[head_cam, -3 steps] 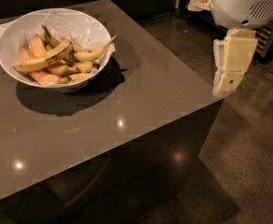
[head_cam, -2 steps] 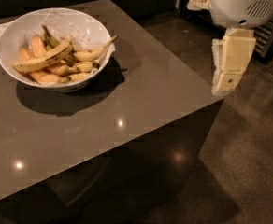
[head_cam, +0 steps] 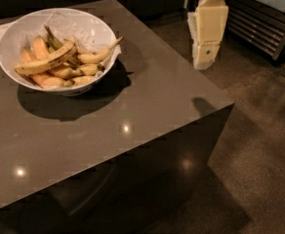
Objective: Pick banana from white bowl
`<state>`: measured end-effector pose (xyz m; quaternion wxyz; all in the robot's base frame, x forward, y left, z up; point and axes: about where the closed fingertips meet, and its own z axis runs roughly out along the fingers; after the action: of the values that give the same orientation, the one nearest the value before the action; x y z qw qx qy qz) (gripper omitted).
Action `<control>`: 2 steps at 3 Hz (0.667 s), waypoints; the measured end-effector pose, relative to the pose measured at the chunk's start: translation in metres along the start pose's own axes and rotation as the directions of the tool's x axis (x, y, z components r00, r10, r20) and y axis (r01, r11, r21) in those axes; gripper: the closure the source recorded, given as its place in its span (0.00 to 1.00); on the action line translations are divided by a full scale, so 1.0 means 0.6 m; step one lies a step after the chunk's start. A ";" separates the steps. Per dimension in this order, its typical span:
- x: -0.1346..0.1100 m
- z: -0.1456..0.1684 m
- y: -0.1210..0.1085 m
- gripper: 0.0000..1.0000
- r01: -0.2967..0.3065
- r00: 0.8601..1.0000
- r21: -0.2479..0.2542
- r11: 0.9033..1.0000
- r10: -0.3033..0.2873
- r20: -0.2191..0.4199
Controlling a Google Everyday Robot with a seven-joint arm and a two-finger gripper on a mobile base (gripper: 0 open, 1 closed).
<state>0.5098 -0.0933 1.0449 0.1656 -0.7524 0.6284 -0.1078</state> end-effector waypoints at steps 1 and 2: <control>-0.051 0.016 -0.050 0.00 0.085 0.996 0.005 0.996 -0.085 0.018; -0.063 0.012 -0.064 0.00 0.090 0.995 0.040 0.995 -0.091 0.033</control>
Offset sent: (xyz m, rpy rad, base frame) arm 0.0224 0.0324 0.0037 -0.0133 -0.0097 0.0777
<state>0.5401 -0.0495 1.0545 0.1858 -0.7785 0.5885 -0.1144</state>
